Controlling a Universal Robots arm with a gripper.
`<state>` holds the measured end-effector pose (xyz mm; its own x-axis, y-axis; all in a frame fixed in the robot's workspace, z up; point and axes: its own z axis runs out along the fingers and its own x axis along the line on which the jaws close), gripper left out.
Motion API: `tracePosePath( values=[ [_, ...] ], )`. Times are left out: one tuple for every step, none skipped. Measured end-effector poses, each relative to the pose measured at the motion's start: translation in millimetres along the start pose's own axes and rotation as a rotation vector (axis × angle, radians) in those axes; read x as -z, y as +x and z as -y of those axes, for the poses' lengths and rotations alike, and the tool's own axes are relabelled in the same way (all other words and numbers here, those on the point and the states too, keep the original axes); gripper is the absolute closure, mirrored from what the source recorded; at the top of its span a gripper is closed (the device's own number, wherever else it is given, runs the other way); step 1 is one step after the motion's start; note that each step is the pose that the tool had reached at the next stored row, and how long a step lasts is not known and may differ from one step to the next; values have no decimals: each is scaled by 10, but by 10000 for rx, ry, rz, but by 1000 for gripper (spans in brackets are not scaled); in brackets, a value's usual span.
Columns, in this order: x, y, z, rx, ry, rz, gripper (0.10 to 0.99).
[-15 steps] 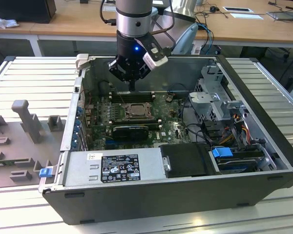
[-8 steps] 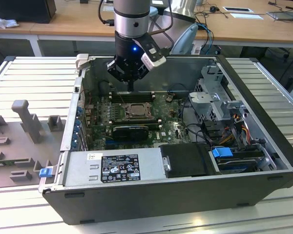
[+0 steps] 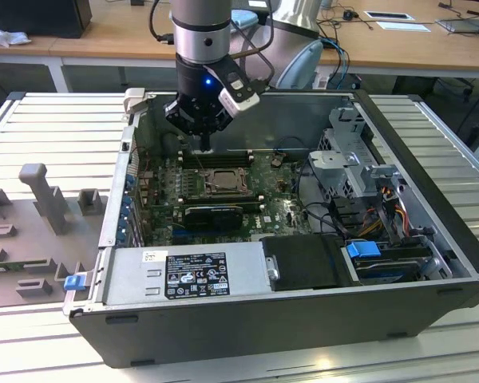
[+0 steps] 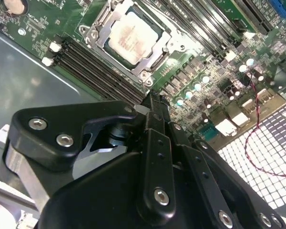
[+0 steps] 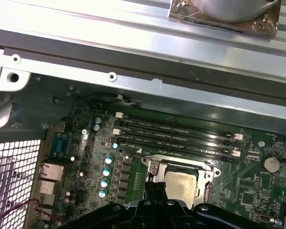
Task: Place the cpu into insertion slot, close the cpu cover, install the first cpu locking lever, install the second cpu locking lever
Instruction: 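Install the first cpu locking lever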
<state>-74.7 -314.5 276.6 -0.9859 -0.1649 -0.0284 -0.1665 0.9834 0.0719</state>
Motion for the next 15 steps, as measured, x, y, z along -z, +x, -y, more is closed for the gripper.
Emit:
tracePosePath(
  values=[
    [-7, 2, 0, -78, 3, 5, 980],
    [-17, 3, 0, -151, 5, 10, 980],
    [-35, 9, 0, -238, 8, 16, 980],
    [-48, 17, 0, -281, 9, 19, 980],
    [-68, 36, -2, -330, 10, 24, 980],
    [-76, 72, -7, -340, 2, 24, 980],
    [-81, 108, -12, -341, -19, 27, 980],
    [-87, 144, -18, -341, -37, 31, 980],
    [-96, 208, -29, -341, -56, 34, 980],
    [-101, 243, -34, -342, -65, 35, 980],
    [-109, 290, -41, -341, -75, 36, 980],
    [-118, 325, -47, -342, -82, 40, 980],
    [-125, 346, -51, -343, -85, 40, 980],
    [-131, 359, -55, -343, -86, 41, 980],
    [-136, 367, -58, -343, -86, 39, 980]
  ],
)
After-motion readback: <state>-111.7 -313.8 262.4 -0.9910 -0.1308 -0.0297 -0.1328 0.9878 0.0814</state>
